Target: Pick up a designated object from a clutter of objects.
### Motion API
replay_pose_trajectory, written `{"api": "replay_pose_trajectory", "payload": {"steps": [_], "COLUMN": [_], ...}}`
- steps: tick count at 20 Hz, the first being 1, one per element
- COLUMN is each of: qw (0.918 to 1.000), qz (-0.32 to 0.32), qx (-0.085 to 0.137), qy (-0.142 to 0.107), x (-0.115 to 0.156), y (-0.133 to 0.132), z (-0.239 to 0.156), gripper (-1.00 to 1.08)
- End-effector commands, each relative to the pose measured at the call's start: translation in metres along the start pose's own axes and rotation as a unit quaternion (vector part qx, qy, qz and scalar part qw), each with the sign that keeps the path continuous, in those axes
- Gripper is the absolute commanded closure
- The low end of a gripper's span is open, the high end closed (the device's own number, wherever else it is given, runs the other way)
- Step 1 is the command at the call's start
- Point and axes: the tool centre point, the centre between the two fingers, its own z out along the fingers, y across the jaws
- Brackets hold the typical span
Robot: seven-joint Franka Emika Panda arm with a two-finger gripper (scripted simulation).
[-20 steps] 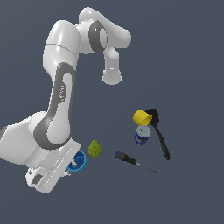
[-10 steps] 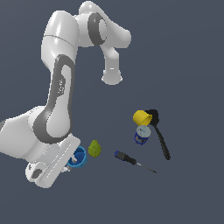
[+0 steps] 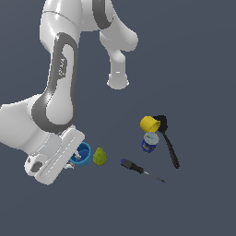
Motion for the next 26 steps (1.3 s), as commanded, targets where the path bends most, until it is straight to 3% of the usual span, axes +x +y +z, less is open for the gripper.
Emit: {"api": "replay_pose_trajectory", "payload": {"steps": [1,26], "qw": [1.0000,1.0000], "qz": [-0.001,0.000], "qx": [-0.002,-0.002], "qy": [0.000,0.000], "x": [0.003,0.027], "y": [-0.013,-0.179], "z": [-0.015,-0.189], "gripper": [1.08,1.08]}}
